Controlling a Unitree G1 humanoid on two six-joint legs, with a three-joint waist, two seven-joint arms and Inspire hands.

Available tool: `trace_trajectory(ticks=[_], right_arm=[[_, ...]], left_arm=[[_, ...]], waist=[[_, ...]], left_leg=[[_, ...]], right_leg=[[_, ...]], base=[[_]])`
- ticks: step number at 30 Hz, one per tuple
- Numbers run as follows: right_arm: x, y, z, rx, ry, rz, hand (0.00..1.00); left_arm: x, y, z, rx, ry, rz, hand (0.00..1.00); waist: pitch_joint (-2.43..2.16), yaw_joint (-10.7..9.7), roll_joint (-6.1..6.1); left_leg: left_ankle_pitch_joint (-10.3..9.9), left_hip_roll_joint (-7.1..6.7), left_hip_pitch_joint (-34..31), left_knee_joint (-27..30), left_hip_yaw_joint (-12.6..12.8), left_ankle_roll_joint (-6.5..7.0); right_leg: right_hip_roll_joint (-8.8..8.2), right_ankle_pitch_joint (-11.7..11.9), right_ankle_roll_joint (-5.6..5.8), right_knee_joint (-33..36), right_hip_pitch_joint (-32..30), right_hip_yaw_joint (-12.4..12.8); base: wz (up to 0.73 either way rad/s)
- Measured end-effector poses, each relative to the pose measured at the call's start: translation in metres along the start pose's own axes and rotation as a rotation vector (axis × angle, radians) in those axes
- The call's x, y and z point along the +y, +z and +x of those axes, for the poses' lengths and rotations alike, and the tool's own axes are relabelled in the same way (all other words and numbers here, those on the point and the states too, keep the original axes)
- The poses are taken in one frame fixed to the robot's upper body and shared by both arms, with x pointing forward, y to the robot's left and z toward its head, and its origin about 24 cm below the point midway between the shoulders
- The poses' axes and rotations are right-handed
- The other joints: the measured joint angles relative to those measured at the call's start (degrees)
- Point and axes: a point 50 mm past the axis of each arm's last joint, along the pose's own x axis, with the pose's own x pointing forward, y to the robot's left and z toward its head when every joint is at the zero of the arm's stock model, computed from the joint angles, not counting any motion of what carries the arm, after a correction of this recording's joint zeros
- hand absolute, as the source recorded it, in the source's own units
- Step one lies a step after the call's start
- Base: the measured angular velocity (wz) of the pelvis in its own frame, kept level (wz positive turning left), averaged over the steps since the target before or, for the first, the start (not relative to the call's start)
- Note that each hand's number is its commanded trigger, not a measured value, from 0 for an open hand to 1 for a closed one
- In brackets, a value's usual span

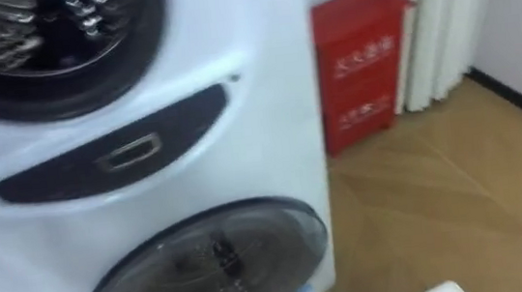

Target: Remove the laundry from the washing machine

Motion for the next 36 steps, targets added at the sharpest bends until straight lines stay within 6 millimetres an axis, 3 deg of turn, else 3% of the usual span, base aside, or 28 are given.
trace_trajectory(ticks=[2,6,14,23,34,36], right_arm=[[0.005,-0.010,-0.001,0.038,0.033,-0.021,0.00],[0.021,-0.017,-0.004,0.049,0.135,-0.137,0.00],[0.048,-0.025,-0.010,0.065,0.303,-0.254,0.00],[0.050,-0.035,-0.012,0.099,0.364,-0.327,0.00],[0.045,-0.037,-0.012,0.118,0.389,-0.319,0.00],[0.045,-0.038,-0.012,0.126,0.399,-0.317,0.00]], left_arm=[[0.000,0.001,0.000,-0.004,0.002,0.025,0.00],[-0.003,-0.007,-0.002,0.025,0.006,-0.001,0.00],[-0.003,-0.028,-0.006,0.113,0.056,-0.069,0.00],[-0.002,-0.050,-0.012,0.213,0.059,-0.006,0.00],[0.001,-0.050,-0.011,0.238,0.060,0.101,0.00],[0.001,-0.051,-0.011,0.244,0.060,0.095,0.00]], waist=[[-0.02,1.6,-0.93],[0.02,5.4,-2.00],[0.32,9.4,-2.87],[0.37,9.8,-3.43],[0.12,9.4,-3.01],[0.14,9.4,-3.02]], left_leg=[[0.1,0.15,0.3,0.2,-1.6,-0.19],[0.2,0.71,1.7,0.6,-2.1,-0.26],[0.2,0.83,4.0,-0.1,-4.6,-0.27],[0.2,0.78,6.0,-1.0,-4.6,-0.27],[-0.5,1.17,7.0,-1.1,-5.0,-0.47],[-1.4,1.87,6.5,0.4,-4.6,-0.80]], right_leg=[[-0.09,-0.1,-0.09,-1.2,1.4,-1.0],[-0.15,0.0,0.02,-3.9,4.7,-3.0],[-0.38,-0.3,-0.34,-5.6,8.4,-5.2],[-0.44,-0.9,-0.26,-5.4,10.0,-5.6],[-0.13,-0.9,-0.44,-4.9,11.0,-5.7],[0.15,-1.7,-0.58,-3.9,10.7,-5.5]], base=[[0.56],[0.34],[0.18],[0.02],[0.00],[-0.05]])
